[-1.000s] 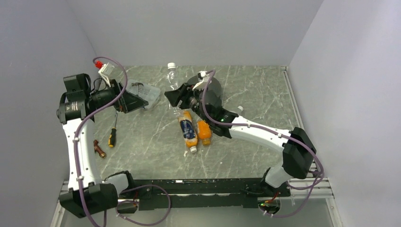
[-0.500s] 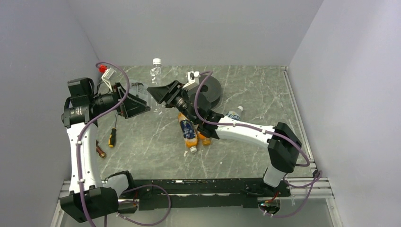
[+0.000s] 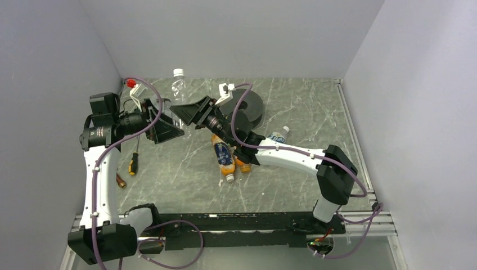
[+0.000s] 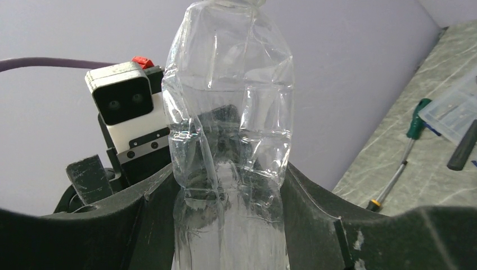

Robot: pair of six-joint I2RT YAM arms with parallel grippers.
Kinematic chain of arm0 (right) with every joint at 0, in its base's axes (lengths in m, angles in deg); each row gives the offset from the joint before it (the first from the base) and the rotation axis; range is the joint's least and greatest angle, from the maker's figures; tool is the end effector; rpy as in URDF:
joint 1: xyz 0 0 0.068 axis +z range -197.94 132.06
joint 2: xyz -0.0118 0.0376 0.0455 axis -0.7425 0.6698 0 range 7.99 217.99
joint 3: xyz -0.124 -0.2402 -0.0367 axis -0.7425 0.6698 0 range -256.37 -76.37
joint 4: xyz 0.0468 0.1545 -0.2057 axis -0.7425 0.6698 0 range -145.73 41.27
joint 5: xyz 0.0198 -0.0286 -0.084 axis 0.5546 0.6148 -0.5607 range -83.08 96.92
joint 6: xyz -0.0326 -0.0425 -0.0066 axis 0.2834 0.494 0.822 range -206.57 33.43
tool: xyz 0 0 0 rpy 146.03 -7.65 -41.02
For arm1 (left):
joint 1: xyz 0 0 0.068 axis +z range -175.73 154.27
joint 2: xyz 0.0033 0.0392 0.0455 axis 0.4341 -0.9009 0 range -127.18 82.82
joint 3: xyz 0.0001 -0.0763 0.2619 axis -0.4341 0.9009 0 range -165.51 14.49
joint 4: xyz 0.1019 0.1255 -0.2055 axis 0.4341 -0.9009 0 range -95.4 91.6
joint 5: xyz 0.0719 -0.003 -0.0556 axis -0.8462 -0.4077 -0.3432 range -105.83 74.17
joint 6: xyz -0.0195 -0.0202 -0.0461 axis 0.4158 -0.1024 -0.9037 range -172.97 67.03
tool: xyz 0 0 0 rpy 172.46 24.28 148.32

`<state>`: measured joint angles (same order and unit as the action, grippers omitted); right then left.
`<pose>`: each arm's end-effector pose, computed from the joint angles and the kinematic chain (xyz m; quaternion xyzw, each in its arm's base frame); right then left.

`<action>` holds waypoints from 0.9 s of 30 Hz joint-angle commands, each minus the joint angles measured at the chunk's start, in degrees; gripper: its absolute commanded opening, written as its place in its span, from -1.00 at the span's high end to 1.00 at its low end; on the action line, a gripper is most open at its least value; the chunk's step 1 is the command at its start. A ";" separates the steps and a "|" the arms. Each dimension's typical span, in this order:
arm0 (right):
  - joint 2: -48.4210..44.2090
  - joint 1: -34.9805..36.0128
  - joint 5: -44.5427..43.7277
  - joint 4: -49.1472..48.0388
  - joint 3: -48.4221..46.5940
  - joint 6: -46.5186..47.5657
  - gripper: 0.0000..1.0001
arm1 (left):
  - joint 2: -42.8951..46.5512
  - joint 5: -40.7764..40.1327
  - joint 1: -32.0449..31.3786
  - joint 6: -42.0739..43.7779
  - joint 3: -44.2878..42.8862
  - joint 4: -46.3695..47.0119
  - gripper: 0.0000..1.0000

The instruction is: Unscrew the bottle caps

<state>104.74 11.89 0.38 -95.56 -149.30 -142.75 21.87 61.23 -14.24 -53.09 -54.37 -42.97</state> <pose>0.2068 0.3478 0.3618 0.0263 0.6019 0.6582 0.4516 0.1950 0.0042 0.3885 0.2074 0.7238 -0.5191 0.4045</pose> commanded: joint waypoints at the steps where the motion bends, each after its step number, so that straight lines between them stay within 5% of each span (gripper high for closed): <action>1: 0.55 0.89 4.31 -8.80 -1.97 -1.82 0.17 | 0.49 -0.89 -1.89 -2.22 0.62 4.77 -0.98; 8: 1.33 1.94 3.11 -10.40 -2.99 0.61 0.21 | -0.14 0.84 -3.27 -5.82 1.26 8.07 -0.94; 14: 0.52 2.03 2.24 -10.67 -2.33 2.61 0.15 | -1.09 -0.32 -3.87 3.13 -0.87 0.29 -0.18; 17: -0.33 2.03 2.08 -7.94 -2.86 4.77 -0.03 | -1.36 -1.62 -3.86 9.07 -2.98 -5.47 0.14; 27: -4.77 -2.49 10.02 11.01 -6.33 10.92 -0.99 | -1.40 -5.11 -3.84 18.57 -6.15 -13.94 0.21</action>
<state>104.87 12.63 4.64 -92.66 -151.40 -134.99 20.16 57.01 -17.96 -42.44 -57.30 -52.22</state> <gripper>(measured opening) 0.949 0.499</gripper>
